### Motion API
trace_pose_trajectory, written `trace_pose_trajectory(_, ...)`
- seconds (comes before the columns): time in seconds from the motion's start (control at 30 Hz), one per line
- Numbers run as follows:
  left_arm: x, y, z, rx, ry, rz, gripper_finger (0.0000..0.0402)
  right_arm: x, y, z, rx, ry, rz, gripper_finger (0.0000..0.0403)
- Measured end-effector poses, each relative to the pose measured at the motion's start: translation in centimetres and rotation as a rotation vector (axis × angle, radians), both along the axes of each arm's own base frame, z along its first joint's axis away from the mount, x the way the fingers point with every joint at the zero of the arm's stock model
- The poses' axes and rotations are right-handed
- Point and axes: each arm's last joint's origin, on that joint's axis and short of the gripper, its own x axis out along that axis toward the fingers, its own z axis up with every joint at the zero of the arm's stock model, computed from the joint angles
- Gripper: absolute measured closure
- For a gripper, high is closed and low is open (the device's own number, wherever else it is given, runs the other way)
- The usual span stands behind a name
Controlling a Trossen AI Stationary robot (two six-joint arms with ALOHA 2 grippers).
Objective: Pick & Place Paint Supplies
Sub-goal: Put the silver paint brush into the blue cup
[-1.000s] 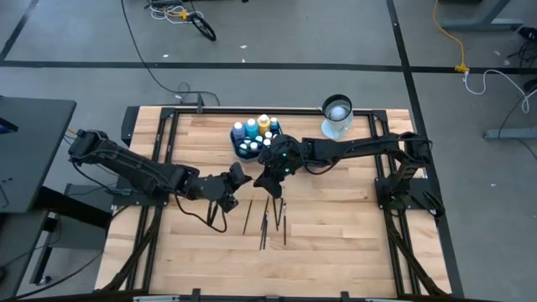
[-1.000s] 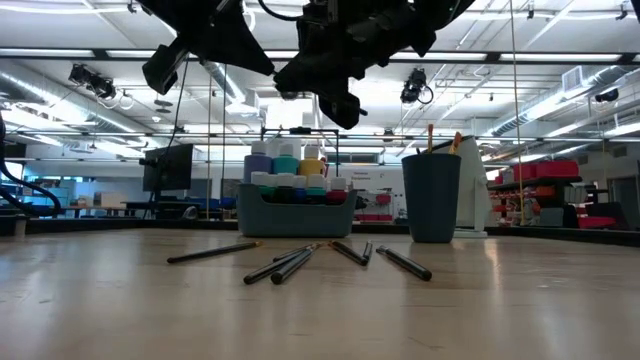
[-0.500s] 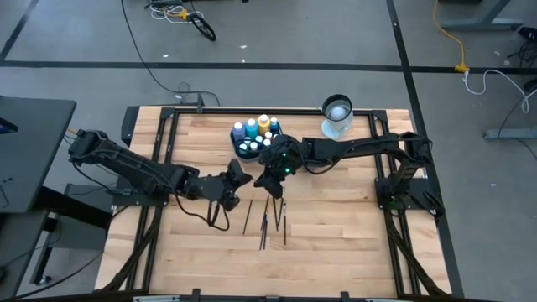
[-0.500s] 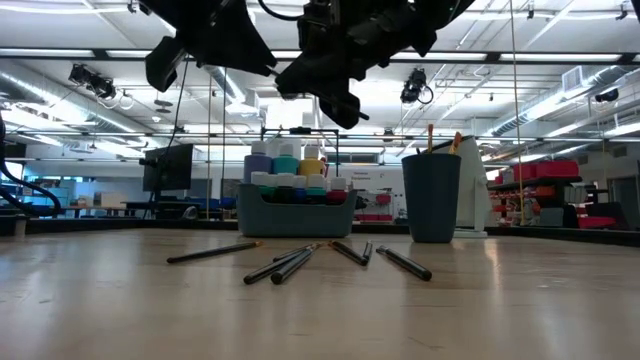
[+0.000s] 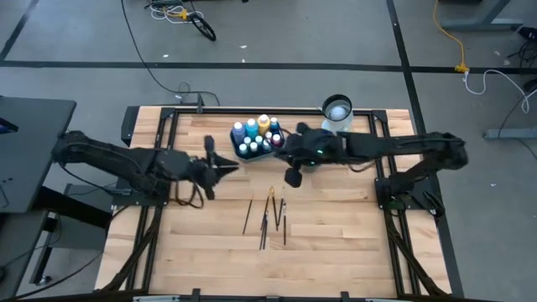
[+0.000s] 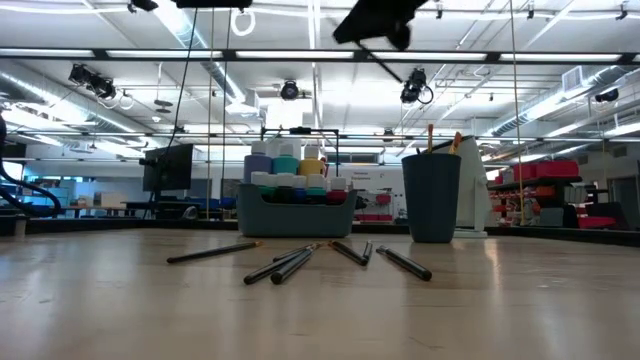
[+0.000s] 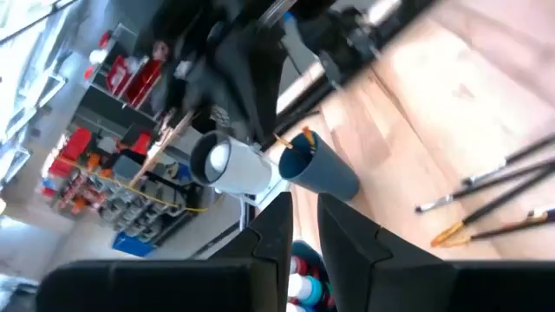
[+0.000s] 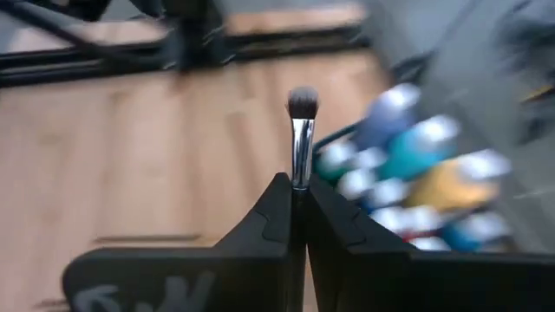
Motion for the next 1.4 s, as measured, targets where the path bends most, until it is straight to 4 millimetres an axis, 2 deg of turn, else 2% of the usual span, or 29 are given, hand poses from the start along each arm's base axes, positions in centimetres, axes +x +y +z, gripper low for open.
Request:
trace_pose_trajectory(0.07, -1.0, 0.9, 0.0, -0.066, -0.035, -0.004, 0.034, -1.4, 0.6, 0.6, -0.1, -0.033, -0.071, 0.0389)
trace_pose_trajectory(0.13, -1.8, 1.7, -0.5, -0.127, -0.065, -0.002, 0.034, -2.5, 0.9, -0.1, -0.17, -0.074, -0.164, 0.0389)
trace_pose_trajectory(0.3, -2.9, 2.9, -2.7, -0.211, -0.176, -0.039, 0.0339, -4.5, 0.7, -4.8, -0.286, -0.161, -0.353, 0.0389)
trace_pose_trajectory(0.43, -3.0, 3.3, -4.9, -0.277, -0.267, -0.098, 0.034, -5.6, 0.1, -8.6, -0.292, -0.256, -0.425, 0.0389)
trace_pose_trajectory(0.63, -3.0, 3.7, -7.4, -0.308, -0.279, -0.101, 0.034, -7.5, -0.6, -12.1, -0.316, -0.287, -0.516, 0.0389)
trace_pose_trajectory(0.87, -3.0, 3.8, -7.7, -0.363, -0.29, -0.084, 0.034, -9.0, -0.9, -14.7, -0.304, -0.227, -0.517, 0.0369)
trace_pose_trajectory(1.0, -3.0, 3.8, -7.7, -0.371, -0.298, -0.084, 0.034, -9.5, -0.8, -15.6, -0.294, -0.203, -0.494, 0.0356)
trace_pose_trajectory(1.13, -3.0, 3.8, -7.7, -0.375, -0.294, -0.082, 0.034, -9.4, -0.8, -15.5, -0.305, -0.207, -0.489, 0.0337)
trace_pose_trajectory(1.3, -3.0, 3.8, -7.9, -0.429, -0.288, -0.07, 0.0338, -9.2, -0.8, -14.3, -0.343, -0.298, -0.484, 0.0304)
trace_pose_trajectory(1.4, -3.0, 3.8, -8.1, -0.476, -0.273, -0.054, 0.0338, -9.0, -0.6, -12.9, -0.356, -0.424, -0.471, 0.0284)
